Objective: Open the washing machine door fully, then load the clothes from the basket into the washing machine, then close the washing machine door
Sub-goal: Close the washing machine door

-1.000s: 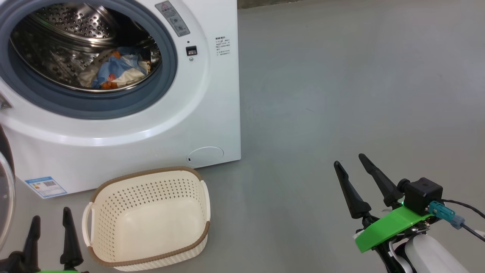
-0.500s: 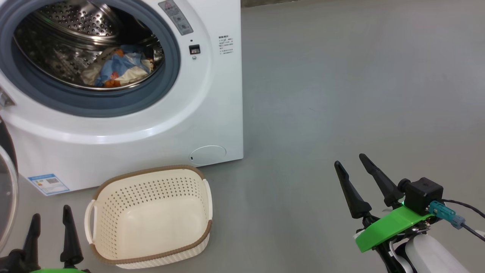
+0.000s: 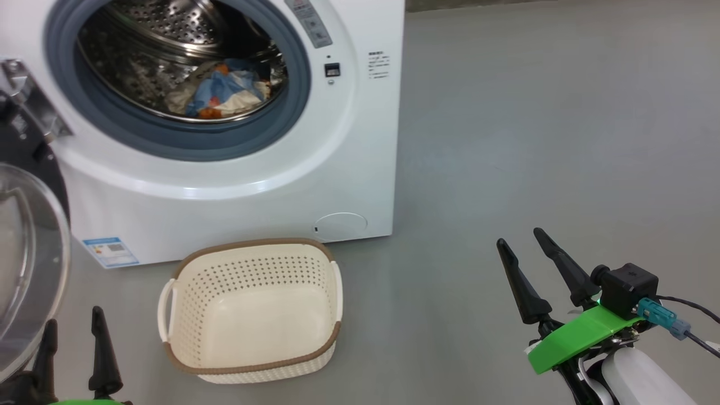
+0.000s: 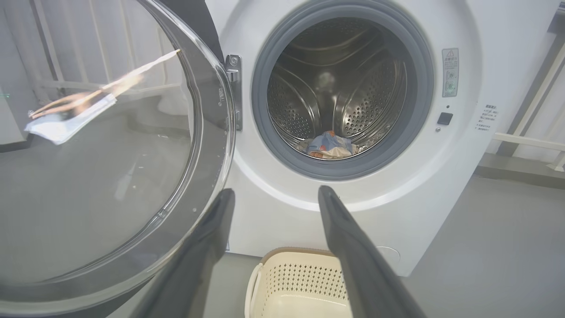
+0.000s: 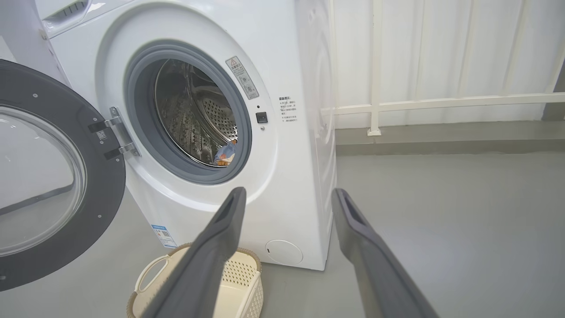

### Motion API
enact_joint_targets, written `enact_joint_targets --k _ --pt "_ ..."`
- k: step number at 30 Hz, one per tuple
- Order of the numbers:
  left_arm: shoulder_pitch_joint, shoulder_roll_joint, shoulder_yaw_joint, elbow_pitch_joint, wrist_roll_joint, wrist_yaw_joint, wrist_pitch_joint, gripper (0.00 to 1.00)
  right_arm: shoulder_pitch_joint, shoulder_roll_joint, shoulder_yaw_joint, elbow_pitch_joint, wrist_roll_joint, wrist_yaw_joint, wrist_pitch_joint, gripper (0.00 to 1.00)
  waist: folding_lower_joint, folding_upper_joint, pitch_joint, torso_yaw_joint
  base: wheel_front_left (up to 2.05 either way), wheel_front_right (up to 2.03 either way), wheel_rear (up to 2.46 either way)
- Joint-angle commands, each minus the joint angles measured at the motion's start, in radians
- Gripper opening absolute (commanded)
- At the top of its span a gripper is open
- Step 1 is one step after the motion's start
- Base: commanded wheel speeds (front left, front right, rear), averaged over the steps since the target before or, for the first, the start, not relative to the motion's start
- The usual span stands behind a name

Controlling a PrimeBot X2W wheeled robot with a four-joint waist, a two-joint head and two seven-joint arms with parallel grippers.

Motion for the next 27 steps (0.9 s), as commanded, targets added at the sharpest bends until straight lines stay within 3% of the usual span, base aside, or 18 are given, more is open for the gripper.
enact_joint_targets --k 1,27 --pt "-0.03 0.019 0.036 -0.019 0.009 -0.001 -0.006 1.0 -0.005 -0.01 0.012 -0.021 0.003 0.004 -0.008 1.0 0.0 0.0 -0.003 0.021 0.0 0.0 0.0" --pt "-0.023 -0.032 0.067 0.004 0.064 0.017 -0.006 1.0 -0.001 -0.007 0.04 -0.008 0.022 0.004 -0.008 1.0 0.0 0.0 -0.036 0.277 0.0 0.0 0.0"
